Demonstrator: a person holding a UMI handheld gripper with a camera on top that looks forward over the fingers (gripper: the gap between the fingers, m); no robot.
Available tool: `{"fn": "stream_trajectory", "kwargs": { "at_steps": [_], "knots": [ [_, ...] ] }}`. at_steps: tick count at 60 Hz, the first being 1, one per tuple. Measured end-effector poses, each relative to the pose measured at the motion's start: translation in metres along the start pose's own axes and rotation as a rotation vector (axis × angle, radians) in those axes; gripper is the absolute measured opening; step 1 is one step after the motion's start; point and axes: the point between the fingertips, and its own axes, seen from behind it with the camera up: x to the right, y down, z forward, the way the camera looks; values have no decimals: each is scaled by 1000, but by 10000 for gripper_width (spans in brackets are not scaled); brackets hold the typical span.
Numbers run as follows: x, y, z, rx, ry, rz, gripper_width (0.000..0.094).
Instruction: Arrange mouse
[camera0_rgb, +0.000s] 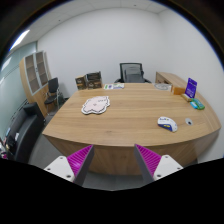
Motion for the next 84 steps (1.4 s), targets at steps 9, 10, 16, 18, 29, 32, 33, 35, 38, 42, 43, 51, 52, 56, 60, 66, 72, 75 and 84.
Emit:
{"fn": "stream_trajectory", "kwargs": {
  "at_steps": [9, 10, 16, 18, 29, 32, 33, 35, 38, 42, 43, 51, 52, 56, 60, 66, 72, 75, 84],
  "knots": [
    [50, -7, -3, 63, 127, -47, 845],
    [55, -5, -7, 65, 131, -44, 846],
    [89, -5, -5, 87, 142, -11, 846],
    [103, -6, -1, 98, 150, -11, 846],
    [190, -6, 40, 108, 170, -54, 845],
    [211, -7, 56, 99, 155, -49, 845],
    [218, -7, 61, 95, 151, -49, 846],
    [232, -7, 71, 86, 147, -52, 845],
    [249, -8, 87, 71, 135, -74, 838],
    [268, -8, 108, 56, 112, -119, 832],
    [272, -8, 113, 53, 105, -128, 832],
    [293, -12, 147, 46, 41, -144, 832],
    [295, -12, 152, 44, 35, -142, 832],
    [302, -11, 168, 30, 20, -144, 831],
    [309, -14, 181, 24, 18, -163, 846],
    [310, -23, 197, 33, -12, -143, 847],
    [314, -34, 213, 39, -14, -125, 847],
    [318, -40, 220, 44, -3, -112, 849],
    [324, -56, 238, 53, 29, -70, 816]
  ]
}}
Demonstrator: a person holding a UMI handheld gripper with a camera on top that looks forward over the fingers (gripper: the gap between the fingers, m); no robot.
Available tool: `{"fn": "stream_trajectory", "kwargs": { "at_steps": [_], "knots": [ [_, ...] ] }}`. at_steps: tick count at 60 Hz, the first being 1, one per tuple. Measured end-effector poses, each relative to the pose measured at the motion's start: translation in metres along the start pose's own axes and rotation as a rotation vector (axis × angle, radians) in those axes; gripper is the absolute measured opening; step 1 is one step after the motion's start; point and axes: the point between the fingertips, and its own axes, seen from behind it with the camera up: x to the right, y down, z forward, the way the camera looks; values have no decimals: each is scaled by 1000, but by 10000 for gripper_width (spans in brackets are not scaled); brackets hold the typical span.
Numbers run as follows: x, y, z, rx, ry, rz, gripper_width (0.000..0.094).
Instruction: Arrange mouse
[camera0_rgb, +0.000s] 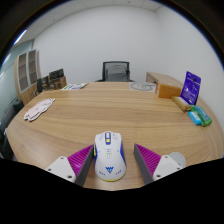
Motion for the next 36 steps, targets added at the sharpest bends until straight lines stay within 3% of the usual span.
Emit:
{"fn": "stream_trajectory", "kwargs": {
  "at_steps": [4, 7, 18, 25, 36],
  "knots": [
    [1, -2, 5, -1, 11, -16, 711],
    [-5, -3, 7, -4, -2, -23, 538],
    [-3, -1, 8, -12, 98, 33, 443],
    [-10, -5, 8, -69, 167, 73, 390],
    [-126, -74, 32, -29, 201, 95, 385]
  ]
}}
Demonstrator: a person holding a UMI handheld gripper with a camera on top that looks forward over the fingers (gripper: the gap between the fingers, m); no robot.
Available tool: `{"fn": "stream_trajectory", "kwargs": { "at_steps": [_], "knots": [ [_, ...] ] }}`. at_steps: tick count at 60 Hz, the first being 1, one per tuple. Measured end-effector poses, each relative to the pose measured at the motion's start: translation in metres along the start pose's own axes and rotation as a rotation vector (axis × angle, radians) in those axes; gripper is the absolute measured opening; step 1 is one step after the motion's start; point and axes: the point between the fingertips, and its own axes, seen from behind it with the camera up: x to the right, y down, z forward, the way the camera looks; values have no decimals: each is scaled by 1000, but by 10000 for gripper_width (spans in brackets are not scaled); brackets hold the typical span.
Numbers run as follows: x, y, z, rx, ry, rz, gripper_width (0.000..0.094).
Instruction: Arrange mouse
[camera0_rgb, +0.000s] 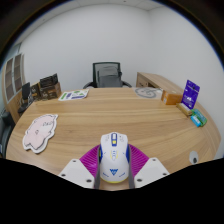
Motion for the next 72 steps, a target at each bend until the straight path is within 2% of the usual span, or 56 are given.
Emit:
{"fn": "stream_trajectory", "kwargs": {
  "at_steps": [7, 18, 27, 37, 41, 50, 52, 55, 56, 58, 72],
  "knots": [
    [-113, -35, 22, 6, -30, 36, 385],
    [-248, -49, 69, -31, -92, 88, 387],
    [-306, -49, 94, -61, -114, 43, 392],
    [-327, -41, 109, -88, -110, 29, 392],
    [-330, -38, 114, -89, -106, 7, 421],
    [-333, -37, 117, -81, -125, -46, 559],
    [-336, -36, 115, -89, -144, -39, 633],
    [-342, -36, 111, -102, -184, -19, 835],
    [-342, -37, 110, -105, -190, -10, 851],
    [-346, -39, 108, -107, -201, 9, 824],
    [-335, -51, 45, -55, -228, 63, 831]
  ]
}}
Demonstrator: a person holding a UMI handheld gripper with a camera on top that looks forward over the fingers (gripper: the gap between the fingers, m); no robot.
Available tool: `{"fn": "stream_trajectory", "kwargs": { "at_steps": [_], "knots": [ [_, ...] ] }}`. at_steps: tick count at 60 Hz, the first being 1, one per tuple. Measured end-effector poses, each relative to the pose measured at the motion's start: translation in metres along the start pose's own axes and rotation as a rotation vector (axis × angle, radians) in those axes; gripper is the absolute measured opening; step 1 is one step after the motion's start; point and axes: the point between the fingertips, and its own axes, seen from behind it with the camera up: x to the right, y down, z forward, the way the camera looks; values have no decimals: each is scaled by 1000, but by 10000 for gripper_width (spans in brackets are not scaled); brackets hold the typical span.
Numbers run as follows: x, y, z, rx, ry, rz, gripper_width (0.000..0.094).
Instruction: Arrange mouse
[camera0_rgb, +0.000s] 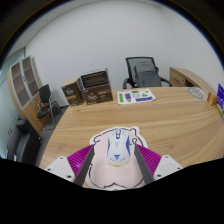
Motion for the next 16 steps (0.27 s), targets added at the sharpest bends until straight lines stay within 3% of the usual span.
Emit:
{"fn": "stream_trajectory", "kwargs": {
  "at_steps": [16],
  "knots": [
    [17, 12, -145, 86, -62, 15, 834]
  ]
}}
